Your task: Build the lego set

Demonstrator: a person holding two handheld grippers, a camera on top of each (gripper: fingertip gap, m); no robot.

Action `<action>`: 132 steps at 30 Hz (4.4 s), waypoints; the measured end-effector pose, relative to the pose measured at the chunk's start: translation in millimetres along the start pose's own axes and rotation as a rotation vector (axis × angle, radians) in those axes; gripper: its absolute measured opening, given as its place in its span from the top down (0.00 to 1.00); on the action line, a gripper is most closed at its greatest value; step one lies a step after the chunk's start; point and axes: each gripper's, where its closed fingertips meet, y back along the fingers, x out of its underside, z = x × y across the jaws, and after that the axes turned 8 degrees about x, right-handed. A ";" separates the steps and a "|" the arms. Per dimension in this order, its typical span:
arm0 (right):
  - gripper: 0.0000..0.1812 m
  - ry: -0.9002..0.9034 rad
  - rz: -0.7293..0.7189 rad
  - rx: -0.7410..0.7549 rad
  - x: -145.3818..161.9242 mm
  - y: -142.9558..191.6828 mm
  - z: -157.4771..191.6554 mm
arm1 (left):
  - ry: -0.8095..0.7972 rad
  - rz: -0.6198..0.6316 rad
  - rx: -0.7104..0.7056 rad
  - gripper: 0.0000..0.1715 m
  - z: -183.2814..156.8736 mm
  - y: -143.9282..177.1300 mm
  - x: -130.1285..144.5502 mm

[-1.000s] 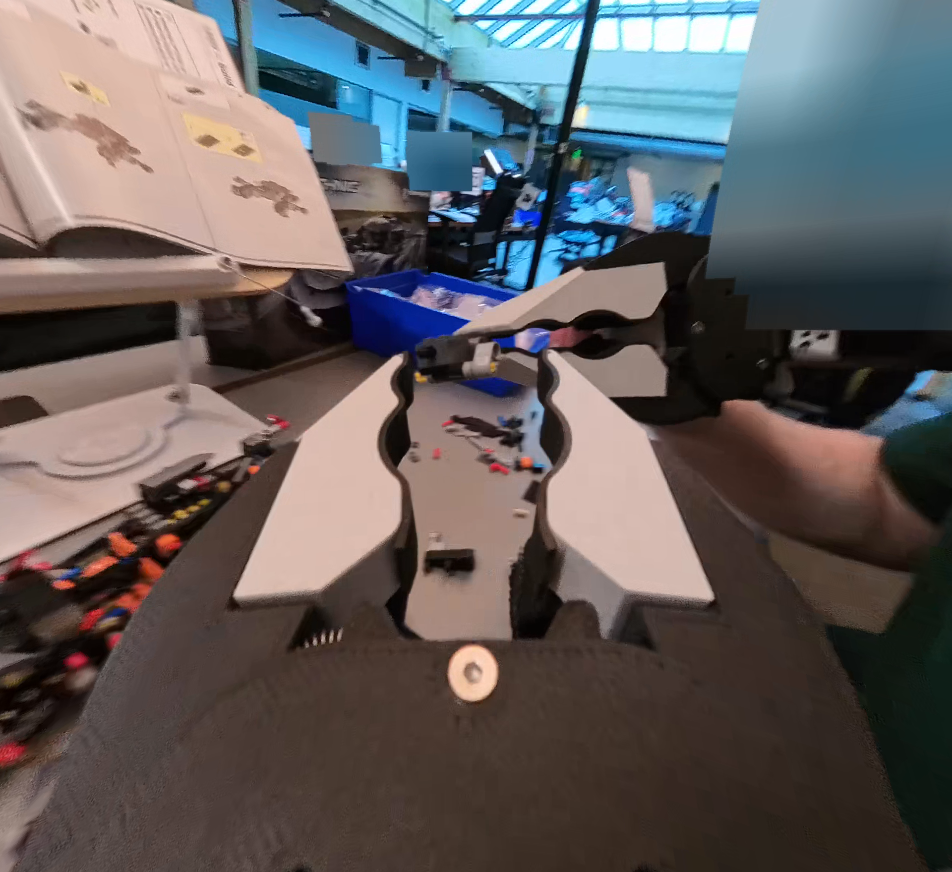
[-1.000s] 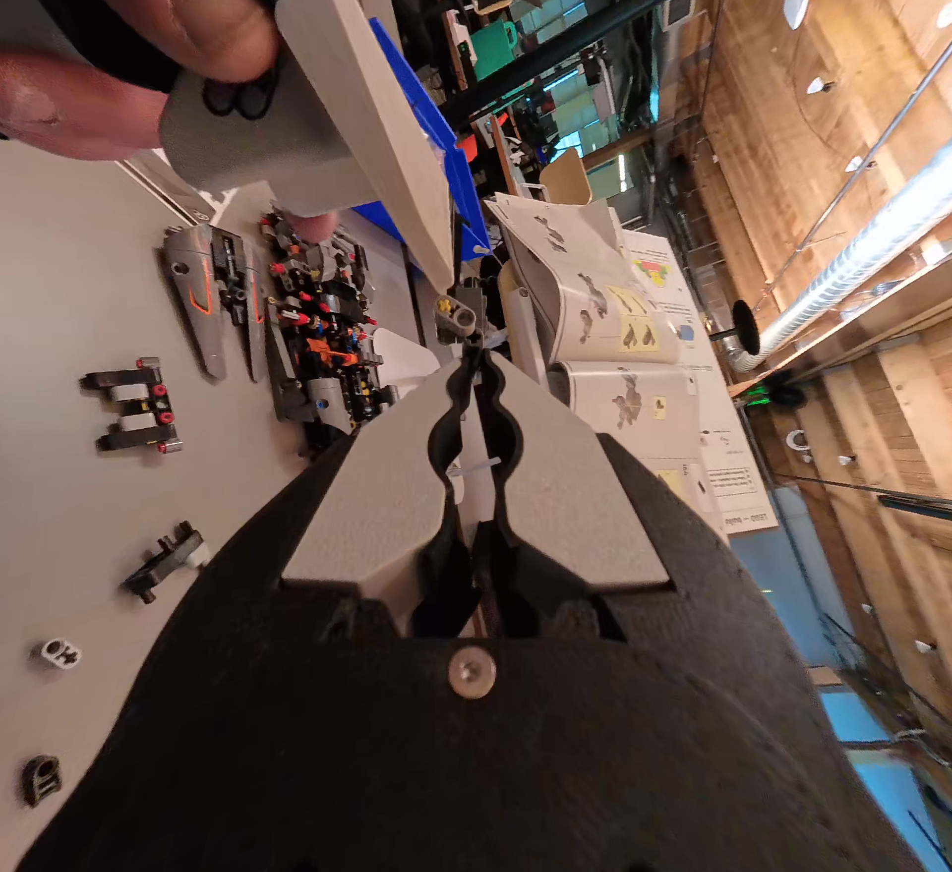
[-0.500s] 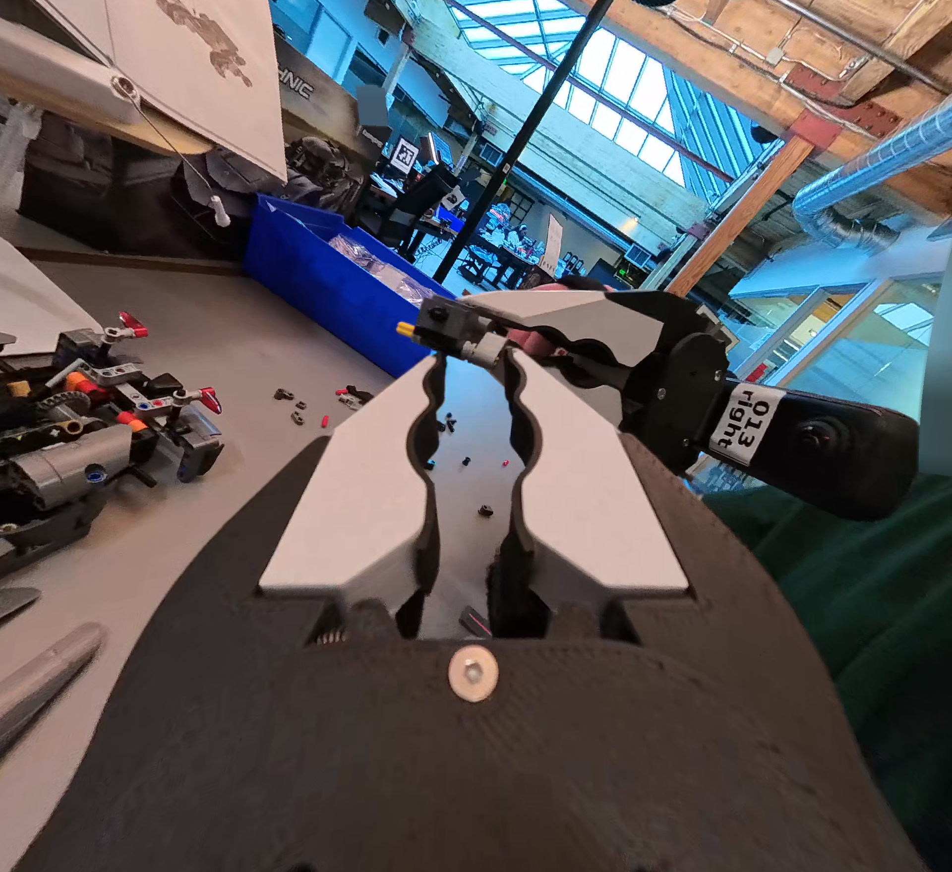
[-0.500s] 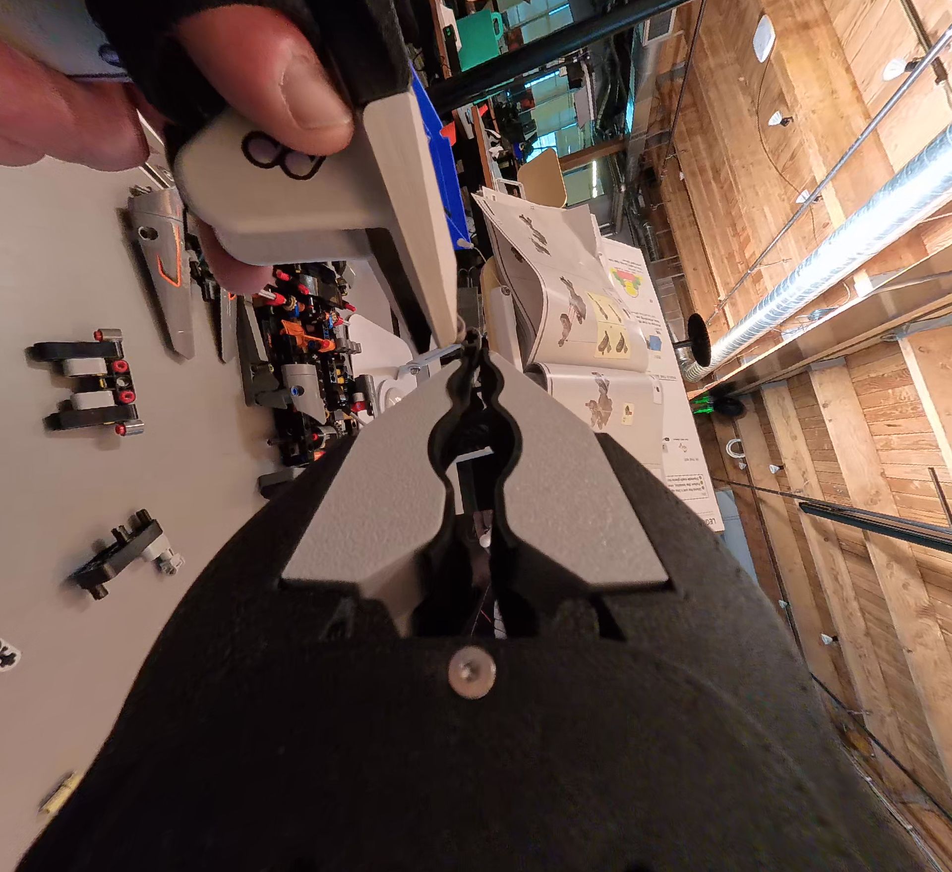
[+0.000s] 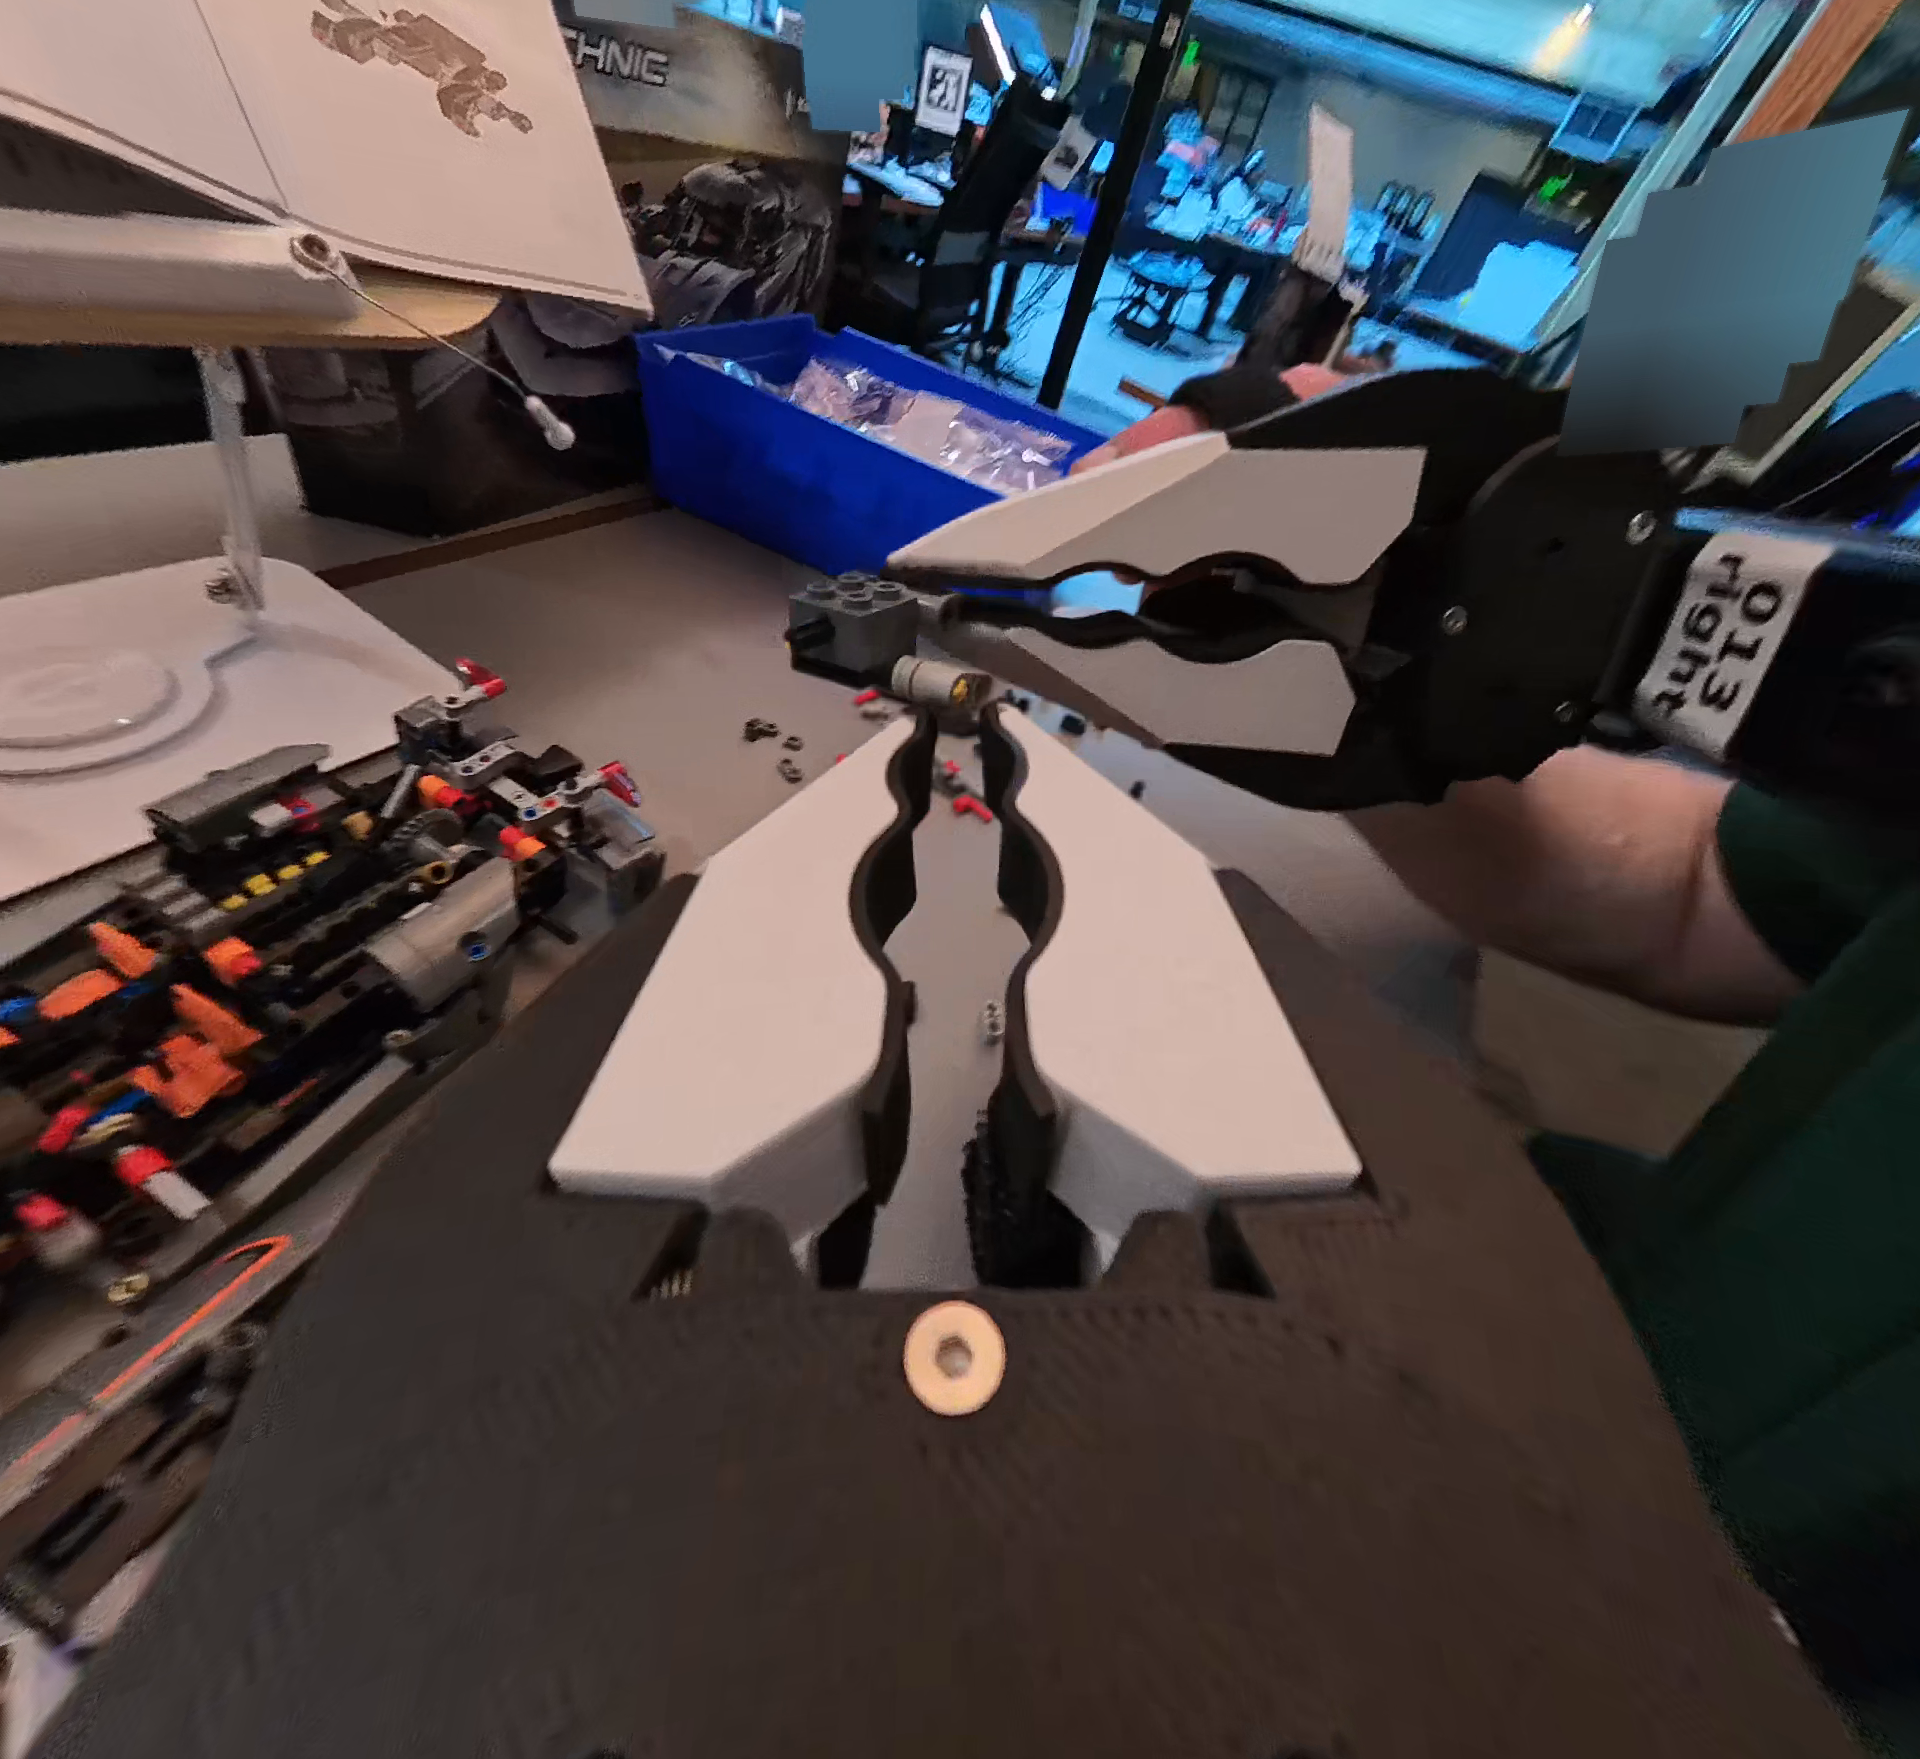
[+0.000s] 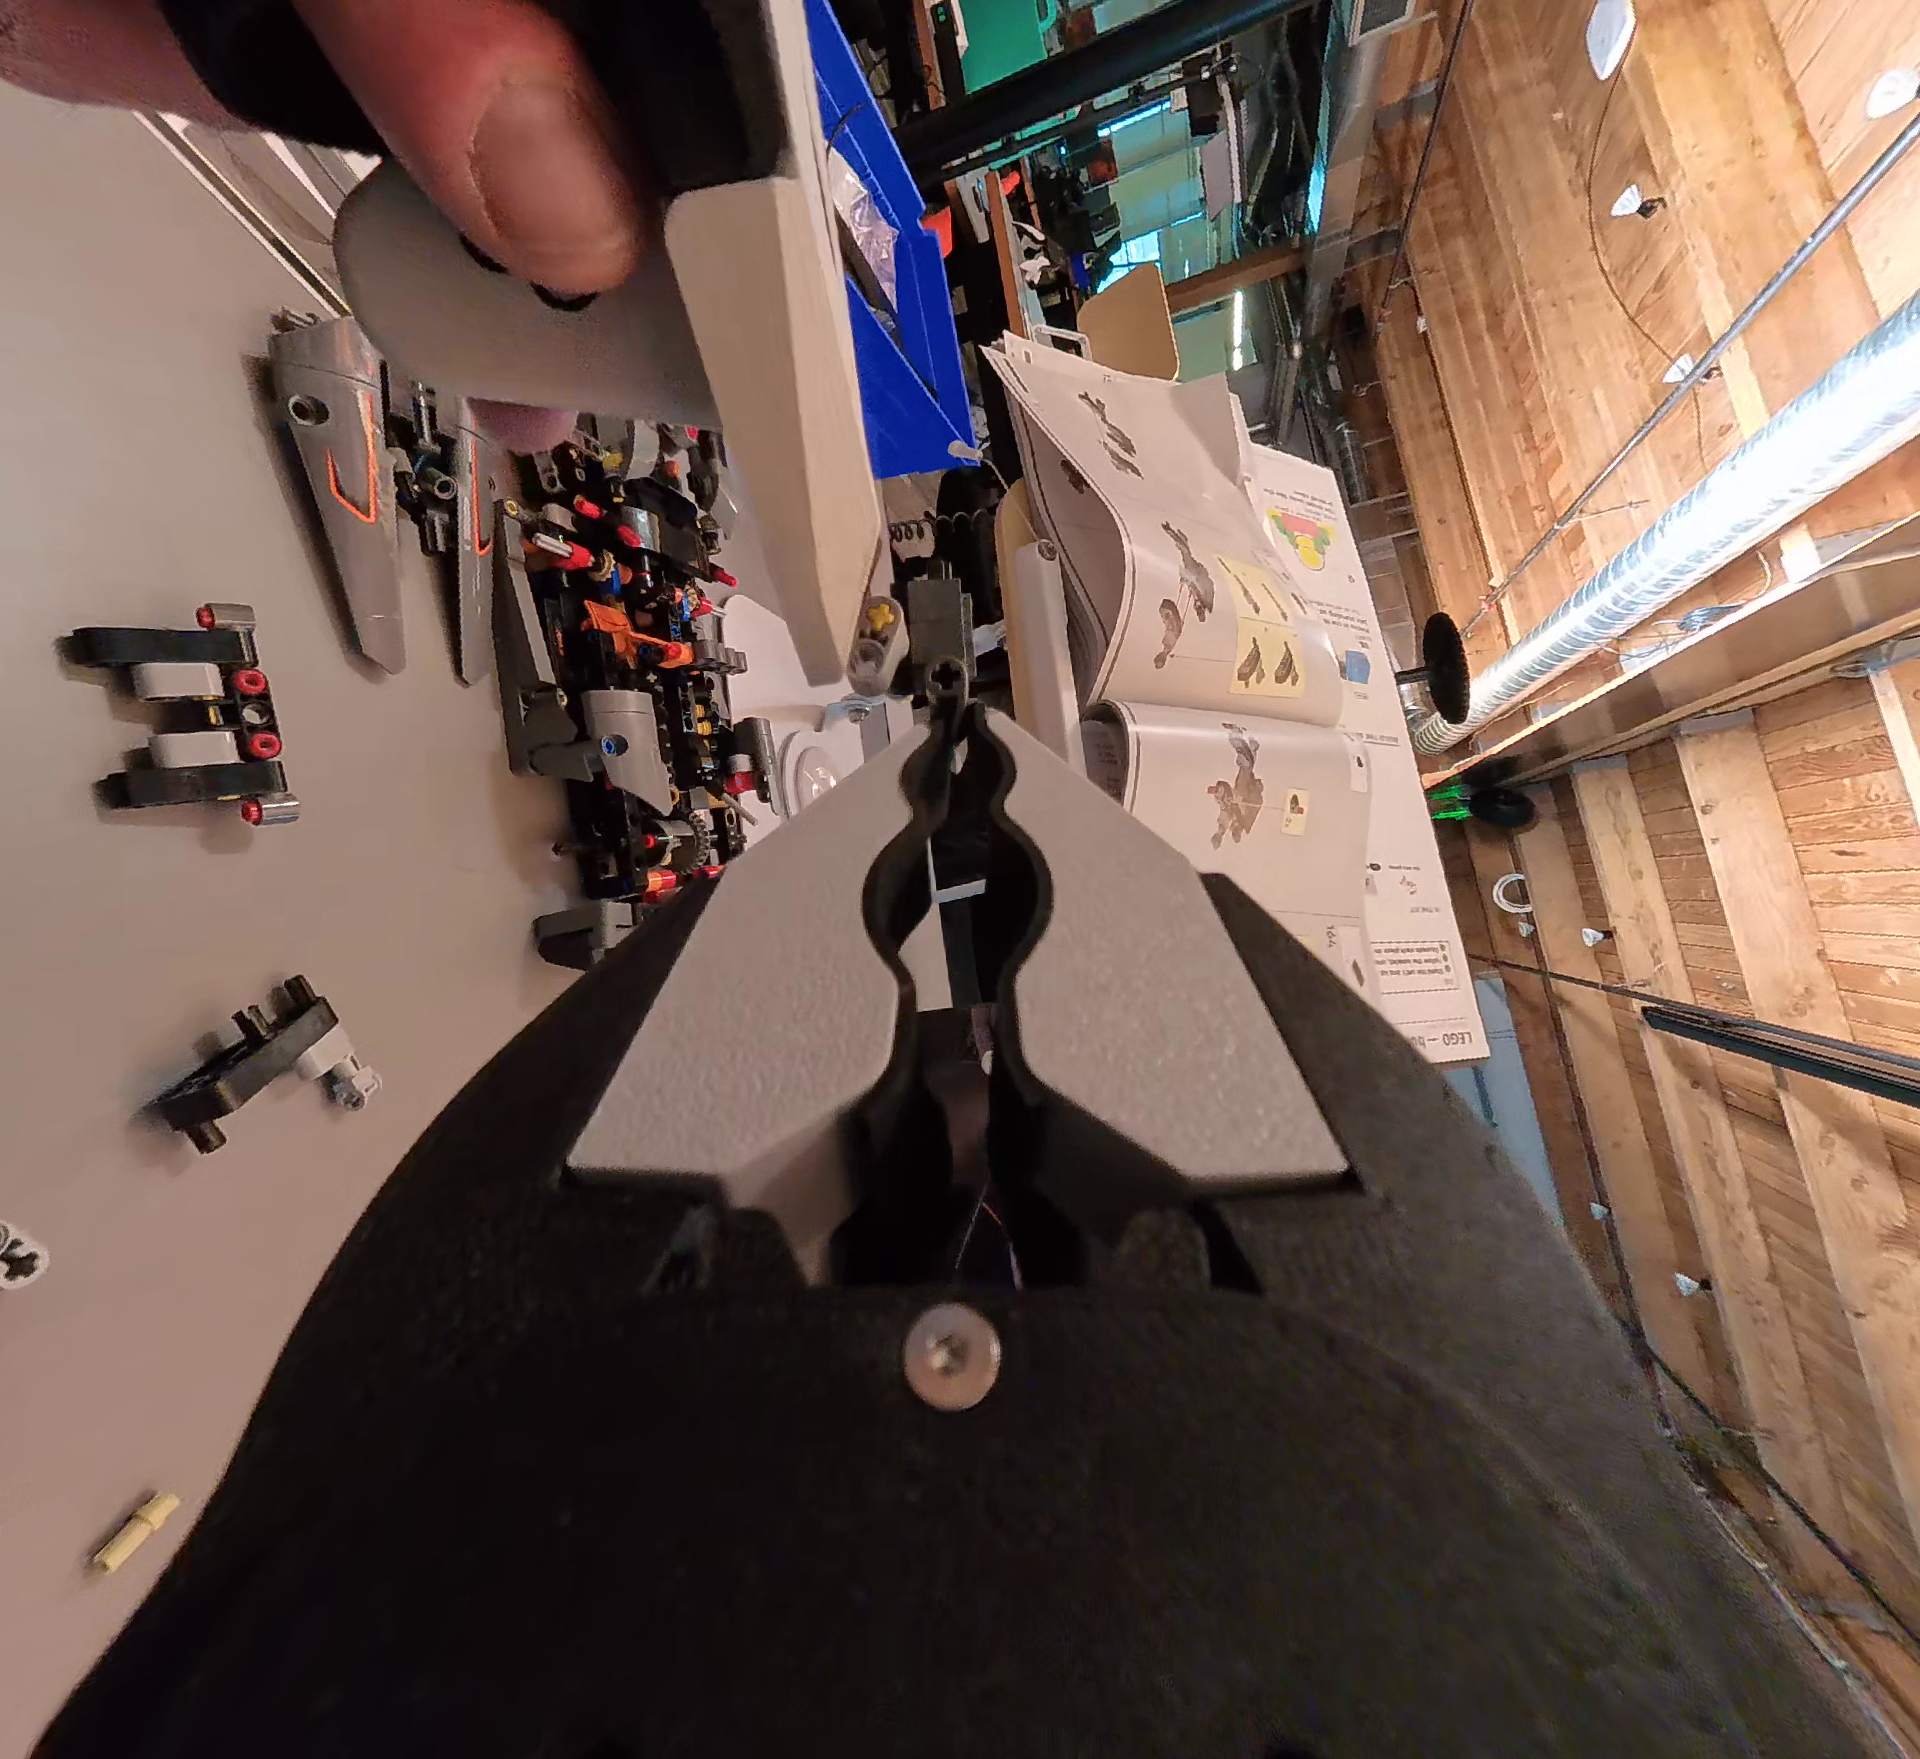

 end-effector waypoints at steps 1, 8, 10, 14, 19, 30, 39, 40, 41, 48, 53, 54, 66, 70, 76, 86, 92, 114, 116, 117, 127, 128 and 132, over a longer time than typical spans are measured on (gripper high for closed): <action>1.00 -0.006 0.000 -0.003 0.7 -0.1 0.1 | -0.029 0.018 -0.018 0.96 1.0 0.5 0.7; 1.00 -0.037 -0.007 -0.009 1.8 1.8 -4.0 | -0.158 0.073 -0.110 1.00 10.4 6.7 -2.4; 1.00 -0.054 -0.010 -0.019 3.3 1.6 -2.7 | -0.172 0.066 -0.104 0.99 8.3 6.5 -5.4; 1.00 -0.086 0.001 -0.025 8.5 1.5 -2.8 | -0.255 0.067 -0.151 0.92 8.4 6.9 -6.0; 1.00 -0.119 0.006 -0.020 11.5 2.2 -5.1 | -0.396 0.059 -0.217 0.87 0.6 0.5 -6.0; 1.00 -0.116 0.030 -0.004 15.0 2.1 -4.6 | -0.473 0.056 -0.359 0.83 5.7 -8.0 -7.6; 1.00 -0.100 0.043 0.031 15.5 2.2 -5.2 | -0.385 -0.003 -0.349 0.85 5.8 -6.6 -9.9; 1.00 -0.092 0.050 0.035 16.1 2.0 -4.9 | -0.372 -0.007 -0.344 0.85 5.8 -7.5 -9.5; 1.00 -0.087 0.054 0.037 16.3 1.8 -4.5 | -0.358 -0.012 -0.341 0.85 6.0 -8.1 -9.3; 1.00 -0.076 0.061 0.031 16.8 0.1 -0.8 | -0.299 -0.025 -0.352 0.87 12.4 -7.4 -7.4; 1.00 -0.094 0.057 0.019 16.3 -0.6 0.4 | -0.330 -0.008 -0.359 0.87 13.4 -6.0 -7.7; 1.00 -0.102 0.055 0.016 16.3 -0.6 0.6 | -0.345 -0.001 -0.362 0.88 13.4 -5.7 -8.0; 1.00 -0.137 0.039 -0.036 18.8 0.9 4.6 | -0.546 0.134 -0.395 0.92 14.3 -2.5 -3.6; 1.00 -0.150 0.032 -0.050 19.2 2.1 5.6 | -0.576 0.152 -0.394 0.92 16.0 0.9 -4.1; 1.00 -0.182 0.022 -0.068 19.1 3.4 7.6 | -0.602 0.156 -0.387 0.93 15.6 2.2 -4.5; 1.00 -0.227 0.013 -0.090 20.0 5.1 9.2 | -0.632 0.144 -0.384 0.91 12.9 3.4 -7.1; 1.00 -0.239 0.017 -0.085 23.2 5.8 7.9 | -0.637 0.133 -0.381 0.88 11.3 5.4 -7.0; 1.00 -1.333 -0.309 -0.494 12.2 24.3 -26.9 | -0.458 -0.026 -0.228 0.84 10.1 1.5 -16.9; 1.00 -1.465 -0.345 -0.545 14.1 23.6 -29.9 | -0.436 -0.042 -0.204 0.84 9.3 -3.1 -20.0; 1.00 -1.498 -0.356 -0.569 13.5 23.4 -29.1 | -0.434 -0.050 -0.195 0.84 8.4 -4.9 -21.8; 1.00 -1.768 -0.523 -0.739 -3.5 26.6 -33.1 | -0.362 -0.176 -0.070 0.83 -5.1 -13.1 -38.1; 1.00 -1.780 -0.530 -0.748 -4.6 26.3 -32.2 | -0.354 -0.191 -0.056 0.83 -6.6 -12.7 -40.1; 1.00 -1.826 -0.554 -0.787 -10.2 25.7 -29.0 | -0.345 -0.212 -0.019 0.85 -10.9 -13.5 -42.1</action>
